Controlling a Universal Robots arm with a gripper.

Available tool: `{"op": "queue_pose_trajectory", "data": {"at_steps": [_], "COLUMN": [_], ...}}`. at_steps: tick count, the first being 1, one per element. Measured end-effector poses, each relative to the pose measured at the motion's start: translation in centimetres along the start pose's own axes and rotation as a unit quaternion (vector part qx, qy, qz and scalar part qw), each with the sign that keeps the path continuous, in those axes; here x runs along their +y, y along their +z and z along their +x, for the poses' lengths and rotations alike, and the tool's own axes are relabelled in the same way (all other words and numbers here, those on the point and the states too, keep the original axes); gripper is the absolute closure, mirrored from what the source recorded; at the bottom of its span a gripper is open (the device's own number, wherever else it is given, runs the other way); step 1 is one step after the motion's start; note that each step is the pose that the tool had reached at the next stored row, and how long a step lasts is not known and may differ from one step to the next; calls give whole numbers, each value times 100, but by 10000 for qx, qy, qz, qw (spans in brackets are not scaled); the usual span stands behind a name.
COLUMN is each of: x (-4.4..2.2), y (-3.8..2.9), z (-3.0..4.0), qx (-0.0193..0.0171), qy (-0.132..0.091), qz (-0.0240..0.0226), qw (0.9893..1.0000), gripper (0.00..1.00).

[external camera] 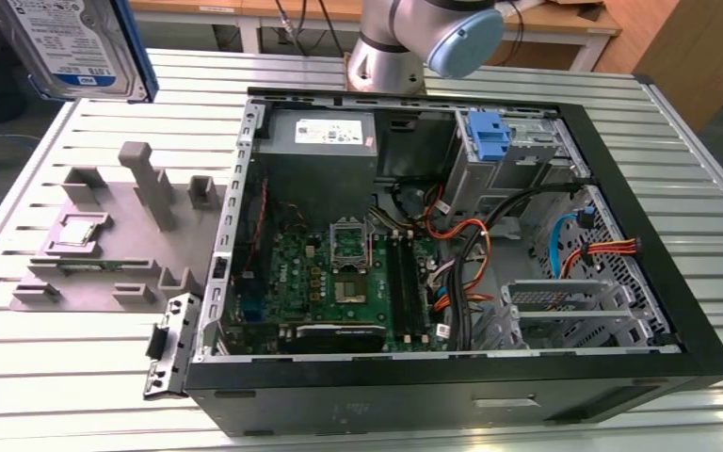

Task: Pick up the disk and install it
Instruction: 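Pick up the disk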

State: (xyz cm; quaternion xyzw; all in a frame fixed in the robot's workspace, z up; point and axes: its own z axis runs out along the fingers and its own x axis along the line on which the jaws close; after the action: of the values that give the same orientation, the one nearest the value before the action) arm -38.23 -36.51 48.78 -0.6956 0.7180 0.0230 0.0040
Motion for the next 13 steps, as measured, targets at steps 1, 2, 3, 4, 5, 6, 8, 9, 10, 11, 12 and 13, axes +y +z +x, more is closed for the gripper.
{"op": "queue_pose_trajectory", "data": {"at_steps": [1,2,3,4,5,6,8,9,10,11,12,13], "x": [-3,-8,-11,-15,-20,-24,-32,-36,-40,-45,-48,-53], "y": [0,0,0,-1,0,-1,-1,-1,-1,-1,-1,-1], "z": [0,0,0,0,-1,-1,-1,-1,-1,-2,-1,-2], "qx": [0,0,0,0,0,0,0,0,0,0,0,0], "qy": [0,0,0,0,0,0,0,0,0,0,0,0], "qz": [0,0,0,0,0,0,0,0,0,0,0,0], "qw": [10000,10000,10000,10000,10000,10000,10000,10000,10000,10000,10000,10000], "gripper": [63,63,63,63,63,63,63,63,63,63,63,63]}}
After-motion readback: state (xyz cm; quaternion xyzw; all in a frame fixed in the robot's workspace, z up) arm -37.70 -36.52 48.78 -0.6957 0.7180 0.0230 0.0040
